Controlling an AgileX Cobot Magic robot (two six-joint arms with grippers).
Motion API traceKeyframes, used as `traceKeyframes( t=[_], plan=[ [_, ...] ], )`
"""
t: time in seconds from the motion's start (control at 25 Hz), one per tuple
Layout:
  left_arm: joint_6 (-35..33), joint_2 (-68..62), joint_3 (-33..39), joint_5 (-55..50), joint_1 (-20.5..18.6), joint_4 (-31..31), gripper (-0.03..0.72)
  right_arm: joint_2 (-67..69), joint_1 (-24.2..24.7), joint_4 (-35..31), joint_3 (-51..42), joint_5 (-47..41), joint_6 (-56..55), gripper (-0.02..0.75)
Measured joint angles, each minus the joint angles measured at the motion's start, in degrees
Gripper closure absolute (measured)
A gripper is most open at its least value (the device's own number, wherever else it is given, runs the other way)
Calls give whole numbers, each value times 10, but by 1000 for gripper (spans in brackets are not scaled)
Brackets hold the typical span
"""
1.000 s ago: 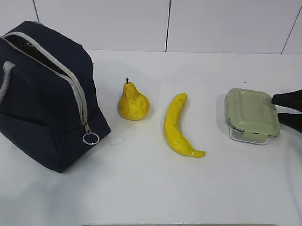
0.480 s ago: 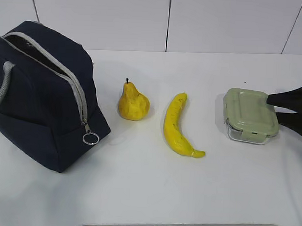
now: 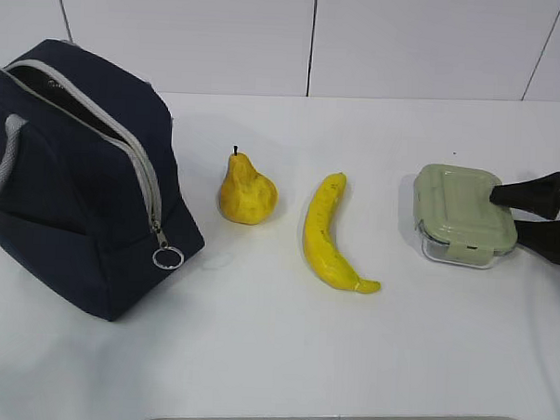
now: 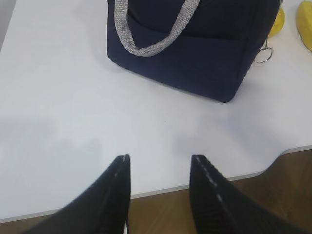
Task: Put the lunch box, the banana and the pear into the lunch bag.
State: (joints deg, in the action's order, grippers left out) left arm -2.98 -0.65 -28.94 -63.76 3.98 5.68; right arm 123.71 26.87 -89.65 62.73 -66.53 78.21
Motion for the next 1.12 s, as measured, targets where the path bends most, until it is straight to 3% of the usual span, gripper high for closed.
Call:
traceKeyframes(
  t=[0.8,1.12],
  plan=[
    [0,0,0,0,0,4,400,3,-14,-6,1,1,-10,154],
    [0,0,0,0,0,4,400,3,-14,0,1,3,-13,272]
  ],
)
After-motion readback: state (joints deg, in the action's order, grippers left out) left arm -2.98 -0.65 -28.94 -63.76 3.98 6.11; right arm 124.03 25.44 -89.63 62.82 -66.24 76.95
